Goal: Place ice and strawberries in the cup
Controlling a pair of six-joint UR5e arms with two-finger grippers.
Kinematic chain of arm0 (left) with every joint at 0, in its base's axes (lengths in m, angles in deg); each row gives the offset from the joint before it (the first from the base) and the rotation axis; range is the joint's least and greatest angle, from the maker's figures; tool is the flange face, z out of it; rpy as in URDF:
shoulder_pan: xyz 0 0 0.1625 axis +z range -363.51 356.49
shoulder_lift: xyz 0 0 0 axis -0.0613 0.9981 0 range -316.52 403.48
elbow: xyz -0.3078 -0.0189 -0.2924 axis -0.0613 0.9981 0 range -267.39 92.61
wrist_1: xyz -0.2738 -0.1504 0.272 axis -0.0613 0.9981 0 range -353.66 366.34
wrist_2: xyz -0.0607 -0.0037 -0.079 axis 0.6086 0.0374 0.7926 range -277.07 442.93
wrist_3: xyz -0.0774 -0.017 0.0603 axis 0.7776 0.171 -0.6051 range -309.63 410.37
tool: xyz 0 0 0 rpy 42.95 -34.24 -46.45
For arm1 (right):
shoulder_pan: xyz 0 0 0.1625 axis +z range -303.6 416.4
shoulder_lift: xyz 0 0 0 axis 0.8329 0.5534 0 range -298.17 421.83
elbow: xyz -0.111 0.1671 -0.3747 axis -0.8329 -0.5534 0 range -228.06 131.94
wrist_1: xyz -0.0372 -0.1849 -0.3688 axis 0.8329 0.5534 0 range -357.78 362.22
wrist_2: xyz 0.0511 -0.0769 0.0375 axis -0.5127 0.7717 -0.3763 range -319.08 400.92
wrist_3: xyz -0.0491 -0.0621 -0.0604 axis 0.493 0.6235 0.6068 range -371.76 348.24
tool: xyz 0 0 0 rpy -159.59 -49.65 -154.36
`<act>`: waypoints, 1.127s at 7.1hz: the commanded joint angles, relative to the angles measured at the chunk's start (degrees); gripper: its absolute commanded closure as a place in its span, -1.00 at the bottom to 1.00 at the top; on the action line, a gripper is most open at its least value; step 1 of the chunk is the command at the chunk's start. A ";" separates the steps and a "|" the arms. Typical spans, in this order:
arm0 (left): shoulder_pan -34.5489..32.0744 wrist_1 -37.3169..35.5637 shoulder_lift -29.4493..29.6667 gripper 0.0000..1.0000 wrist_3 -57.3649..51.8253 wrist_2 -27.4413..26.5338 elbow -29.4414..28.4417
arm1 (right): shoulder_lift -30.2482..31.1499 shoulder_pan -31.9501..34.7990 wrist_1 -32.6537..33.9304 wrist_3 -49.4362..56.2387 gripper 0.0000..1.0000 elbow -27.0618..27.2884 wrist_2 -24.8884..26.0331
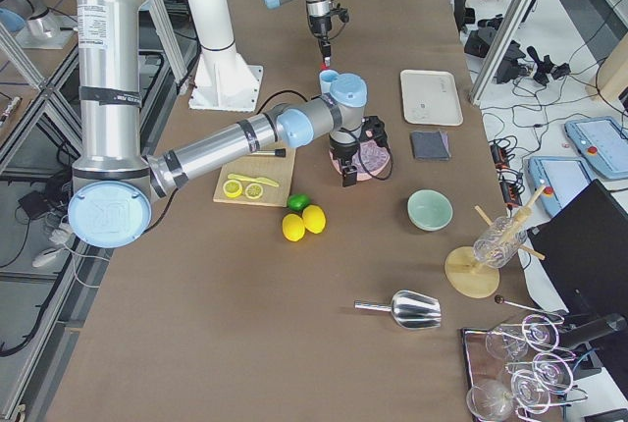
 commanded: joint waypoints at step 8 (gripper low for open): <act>-36.90 -25.29 -20.56 -0.94 -59.57 23.95 13.40 | 1.81 12.29 0.82 17.40 -0.99 -7.29 -0.95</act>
